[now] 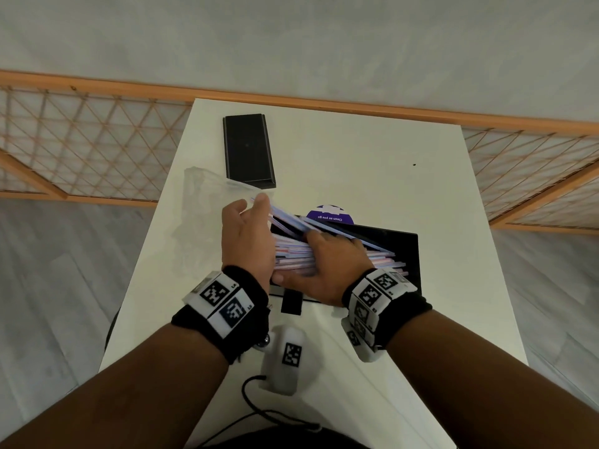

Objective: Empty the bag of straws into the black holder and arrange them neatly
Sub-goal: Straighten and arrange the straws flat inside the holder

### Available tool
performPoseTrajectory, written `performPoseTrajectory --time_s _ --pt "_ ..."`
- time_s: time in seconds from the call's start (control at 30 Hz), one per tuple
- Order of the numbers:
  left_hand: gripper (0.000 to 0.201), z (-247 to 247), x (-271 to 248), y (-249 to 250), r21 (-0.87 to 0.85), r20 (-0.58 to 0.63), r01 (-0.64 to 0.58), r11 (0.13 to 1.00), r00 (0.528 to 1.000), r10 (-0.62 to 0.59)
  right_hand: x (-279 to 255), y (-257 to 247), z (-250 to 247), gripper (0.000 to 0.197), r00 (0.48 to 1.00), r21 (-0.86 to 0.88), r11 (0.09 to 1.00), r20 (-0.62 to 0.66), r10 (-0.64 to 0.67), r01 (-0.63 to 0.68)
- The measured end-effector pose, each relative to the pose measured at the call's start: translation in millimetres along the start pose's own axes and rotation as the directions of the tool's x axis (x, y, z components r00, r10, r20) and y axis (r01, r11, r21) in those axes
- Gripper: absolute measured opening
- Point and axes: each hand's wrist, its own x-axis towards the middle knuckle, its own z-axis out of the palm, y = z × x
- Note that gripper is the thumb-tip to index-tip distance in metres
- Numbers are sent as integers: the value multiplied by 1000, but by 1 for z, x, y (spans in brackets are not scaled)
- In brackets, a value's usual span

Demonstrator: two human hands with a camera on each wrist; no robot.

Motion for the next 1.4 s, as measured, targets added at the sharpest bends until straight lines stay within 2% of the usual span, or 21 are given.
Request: performPoseTrajectory --time_s 0.1,0.17,0.2,0.27,0.33,0.4,0.47,0.53,0.6,0.67,0.83,0.87,0.93,1.0,1.07,1.13,1.27,1.33,1.4 --pt "55 2 -1 3 38 -22 -44 998 999 45 0 -3 -6 96 1000 68 998 25 0 -2" --pt "54 1 -1 5 52 -22 -51 997 998 52 -3 -4 -8 88 999 50 999 -50 -2 5" --pt "59 0 0 7 68 -20 -47 997 999 48 -6 -5 -7 84 993 -1 1000 -119 -7 6" --pt "84 1 3 6 208 43 -70 976 997 62 -12 -6 -6 85 980 -46 999 -200 19 -29" --pt "105 2 6 -1 383 153 -113 917 987 58 -15 -5 -2 88 986 -15 998 -159 56 -59" --pt "113 1 8 -10 471 199 -107 876 980 13 -20 1 1 86 991 57 998 -130 21 -14" --pt "119 -3 13 -20 466 228 -100 879 974 -10 -29 10 -1 90 989 132 991 -149 -13 33" --pt "123 -7 19 -25 426 252 -79 901 967 -34 -38 21 -5 103 992 85 996 -127 28 -17" --pt "110 -8 16 -17 379 274 -54 924 960 -57 -45 30 -7 116 994 -17 995 -45 96 -97" --pt "83 -5 11 -5 300 280 -42 953 959 -45 -48 36 -5 121 994 -65 993 36 99 -97" --pt "19 1 20 13 -40 211 73 997 975 -63 -49 38 -1 115 994 -55 995 71 86 -82" --pt "18 2 22 16 -35 222 48 998 974 -39 -48 38 -1 114 994 -47 995 70 88 -84" --pt "28 6 21 21 117 255 -100 988 965 67 -46 38 -2 112 994 -34 996 71 82 -80" --pt "28 10 16 24 279 295 -272 921 937 187 -44 39 -1 110 994 -24 996 70 82 -81" --pt "22 13 10 23 400 343 -381 833 906 250 -44 39 -2 108 994 -21 996 68 83 -82" --pt "18 16 5 22 484 381 -440 757 884 270 -43 38 -2 106 994 -23 996 68 88 -87" --pt "6 15 -4 25 531 374 -468 707 878 300 -43 40 -2 103 994 19 995 48 95 -96" --pt "6 9 -7 26 559 428 -503 659 856 291 -43 41 -1 101 995 51 994 24 93 -94" --pt "4 1 -12 26 607 509 -553 570 822 255 -44 42 -1 100 995 73 992 -3 100 -99"
